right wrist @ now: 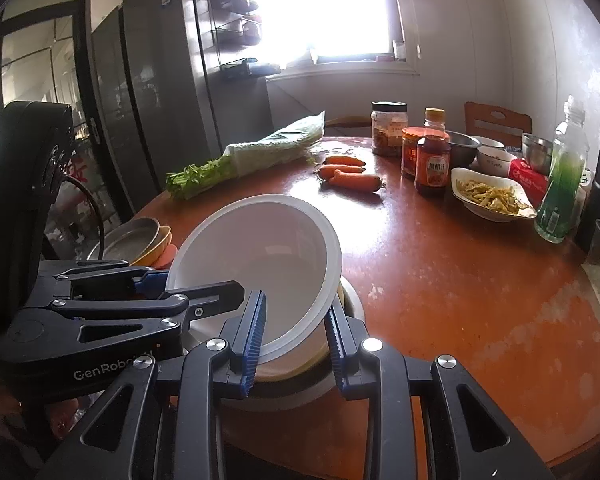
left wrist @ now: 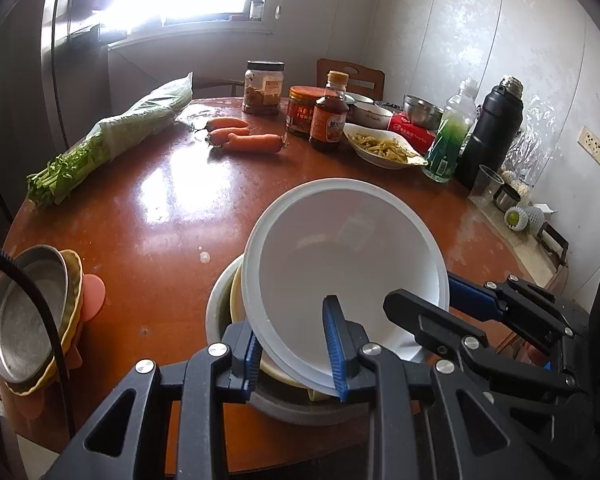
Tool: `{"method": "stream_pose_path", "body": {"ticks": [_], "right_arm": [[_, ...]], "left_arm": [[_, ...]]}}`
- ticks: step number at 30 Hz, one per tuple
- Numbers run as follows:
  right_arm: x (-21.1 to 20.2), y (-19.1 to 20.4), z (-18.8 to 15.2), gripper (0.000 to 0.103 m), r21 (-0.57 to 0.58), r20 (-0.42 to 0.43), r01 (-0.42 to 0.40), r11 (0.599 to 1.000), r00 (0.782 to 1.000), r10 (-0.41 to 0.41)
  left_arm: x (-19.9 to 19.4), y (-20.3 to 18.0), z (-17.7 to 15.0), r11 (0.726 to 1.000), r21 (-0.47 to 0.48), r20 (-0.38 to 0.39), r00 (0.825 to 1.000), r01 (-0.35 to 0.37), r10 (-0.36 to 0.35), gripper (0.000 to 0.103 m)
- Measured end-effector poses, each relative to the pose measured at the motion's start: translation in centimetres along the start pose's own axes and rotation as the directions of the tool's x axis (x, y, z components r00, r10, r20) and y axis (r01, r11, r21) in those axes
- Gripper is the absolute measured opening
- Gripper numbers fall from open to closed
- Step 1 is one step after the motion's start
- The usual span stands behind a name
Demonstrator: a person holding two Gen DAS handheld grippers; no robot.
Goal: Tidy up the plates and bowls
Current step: 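Lower the white bowl into the yellow bowl with both grippers, then open both grippers and move them to the deep steel bowl rim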
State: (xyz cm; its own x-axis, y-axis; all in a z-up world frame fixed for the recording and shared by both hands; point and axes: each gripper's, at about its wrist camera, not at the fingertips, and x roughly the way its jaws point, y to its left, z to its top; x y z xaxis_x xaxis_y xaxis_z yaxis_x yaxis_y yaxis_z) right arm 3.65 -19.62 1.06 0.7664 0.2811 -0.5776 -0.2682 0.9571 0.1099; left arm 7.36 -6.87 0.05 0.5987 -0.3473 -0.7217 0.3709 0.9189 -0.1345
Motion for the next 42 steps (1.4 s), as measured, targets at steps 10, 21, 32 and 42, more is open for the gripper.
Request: {"method": "stream_pose_path", "body": {"ticks": [10,21,32,42], "right_arm": [[0.6,0.5,-0.5,0.032,-0.012,-0.017,-0.006,1.0,1.0,0.006],[1.7,0.2,-1.3,0.032,-0.005,-0.05,-0.013,1.0,0.999,0.013],[1.9,0.1,-1.5,0.032,0.003,-0.052,0.0,1.0,0.999,0.001],[1.9,-1.3,-1.4,0.049,0.072,-0.056,0.007,0.997,0.998,-0.003]], "left_arm": [[0.5,0.4,-0.5,1.0,-0.008,-0.002,1.0,-0.023,0.023,0.028],[1.8,0.5,-1.2,0.999,-0.006,-0.02,0.998,-0.053,0.053,0.028],[1.6,0.6,-1.3,0.999,-0.007,-0.019,0.998,-0.053,0.052,0.029],[1.5,1.1,-1.4,0.997,-0.012,-0.004,0.997,-0.079,0.079,0.051]]}}
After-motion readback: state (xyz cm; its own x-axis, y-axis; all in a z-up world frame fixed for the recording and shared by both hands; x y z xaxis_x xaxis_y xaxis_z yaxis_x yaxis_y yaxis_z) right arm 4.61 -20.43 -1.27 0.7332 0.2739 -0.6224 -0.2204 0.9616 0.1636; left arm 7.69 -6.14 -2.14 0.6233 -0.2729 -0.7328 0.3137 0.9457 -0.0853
